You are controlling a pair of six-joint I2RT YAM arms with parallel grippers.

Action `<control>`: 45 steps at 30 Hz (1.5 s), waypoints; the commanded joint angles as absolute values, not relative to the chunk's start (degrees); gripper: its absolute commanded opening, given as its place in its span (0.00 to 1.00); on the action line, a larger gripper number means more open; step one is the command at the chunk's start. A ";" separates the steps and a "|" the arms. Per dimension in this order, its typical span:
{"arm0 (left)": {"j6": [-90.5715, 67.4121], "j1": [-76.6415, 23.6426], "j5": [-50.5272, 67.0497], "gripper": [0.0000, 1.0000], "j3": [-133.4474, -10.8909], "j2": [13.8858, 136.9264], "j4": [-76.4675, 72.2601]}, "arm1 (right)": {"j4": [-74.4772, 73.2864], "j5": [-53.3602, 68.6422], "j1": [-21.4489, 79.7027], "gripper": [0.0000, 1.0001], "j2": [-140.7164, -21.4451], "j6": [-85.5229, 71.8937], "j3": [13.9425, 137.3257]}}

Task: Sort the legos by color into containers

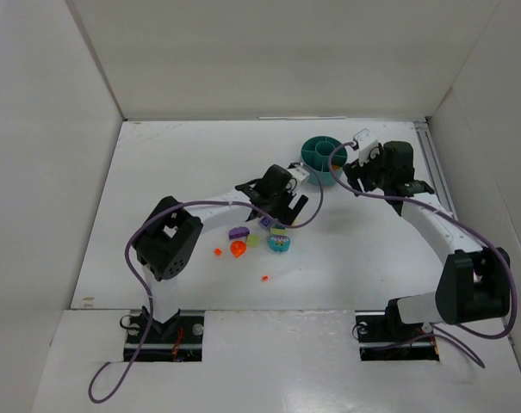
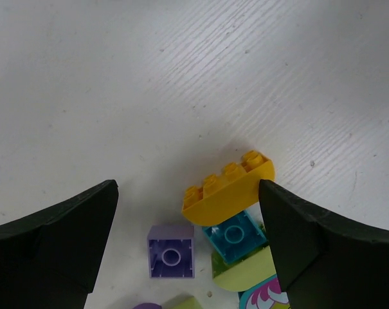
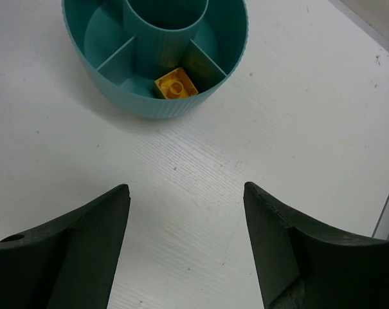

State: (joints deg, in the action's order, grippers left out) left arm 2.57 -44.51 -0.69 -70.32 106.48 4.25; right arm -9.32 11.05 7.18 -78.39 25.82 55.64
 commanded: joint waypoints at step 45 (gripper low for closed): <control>12.31 -44.38 9.05 0.44 -79.19 115.58 8.35 | -7.21 16.88 4.22 0.75 -76.47 27.07 55.02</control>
State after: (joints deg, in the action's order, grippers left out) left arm 11.62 -44.51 7.53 -77.41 115.26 7.01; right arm -9.41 15.44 4.64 -78.72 26.76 55.29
